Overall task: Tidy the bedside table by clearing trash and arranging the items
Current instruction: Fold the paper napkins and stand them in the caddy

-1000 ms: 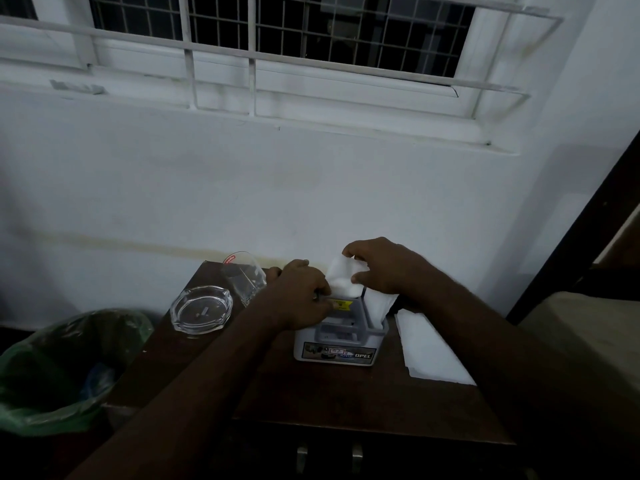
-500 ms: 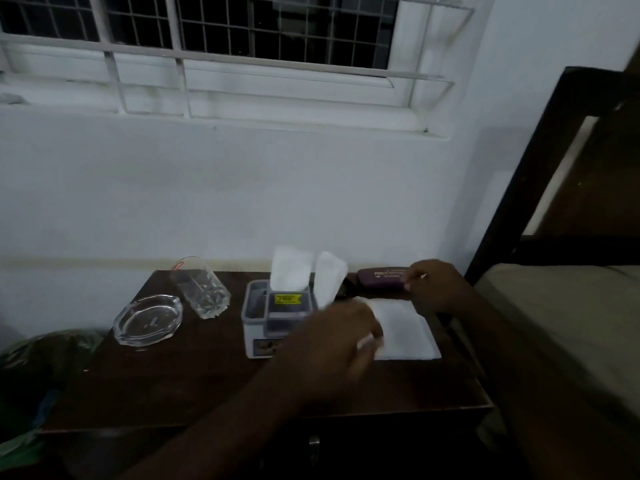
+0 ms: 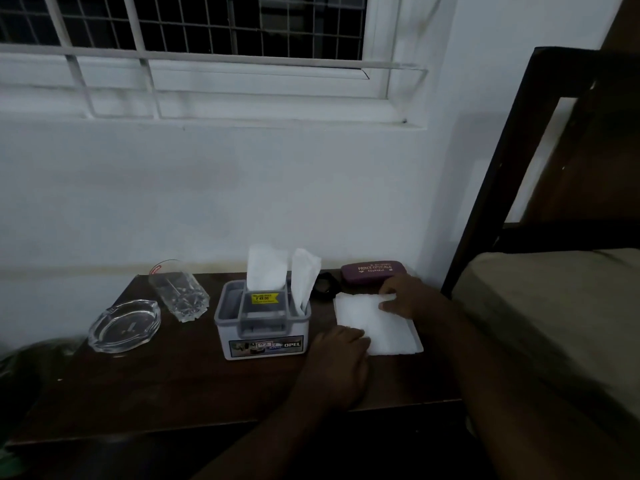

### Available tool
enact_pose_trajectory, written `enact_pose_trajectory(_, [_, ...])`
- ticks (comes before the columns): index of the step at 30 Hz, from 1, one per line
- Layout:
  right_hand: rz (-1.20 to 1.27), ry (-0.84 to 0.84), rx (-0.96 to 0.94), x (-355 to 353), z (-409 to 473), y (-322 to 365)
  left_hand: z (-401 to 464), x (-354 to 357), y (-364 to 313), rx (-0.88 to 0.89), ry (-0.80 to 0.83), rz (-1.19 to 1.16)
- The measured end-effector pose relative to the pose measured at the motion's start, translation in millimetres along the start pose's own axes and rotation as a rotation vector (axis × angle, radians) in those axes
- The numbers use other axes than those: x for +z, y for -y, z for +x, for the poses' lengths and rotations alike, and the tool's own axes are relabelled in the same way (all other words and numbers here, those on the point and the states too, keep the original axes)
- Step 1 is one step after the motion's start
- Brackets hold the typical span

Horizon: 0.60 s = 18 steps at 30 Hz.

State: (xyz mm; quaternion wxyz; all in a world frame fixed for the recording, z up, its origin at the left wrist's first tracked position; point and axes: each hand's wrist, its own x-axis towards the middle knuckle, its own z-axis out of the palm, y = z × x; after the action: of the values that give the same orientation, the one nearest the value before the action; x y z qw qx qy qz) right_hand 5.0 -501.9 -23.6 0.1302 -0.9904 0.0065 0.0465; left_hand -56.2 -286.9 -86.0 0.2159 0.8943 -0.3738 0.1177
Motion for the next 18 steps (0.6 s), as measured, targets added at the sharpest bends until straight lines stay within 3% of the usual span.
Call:
enact_pose_trajectory(10, [0.301, -0.003, -0.104, -8.4, -9.0, 0.4, -2.1, 0.5, -2.4, 0.014, -0.03, 0.025])
enact_pose_trajectory(18, [0.36, 0.049, -0.169, -26.7, -28.7, -6.6, -4.1, -6.5, -9.2, -0.015, -0.039, 0.098])
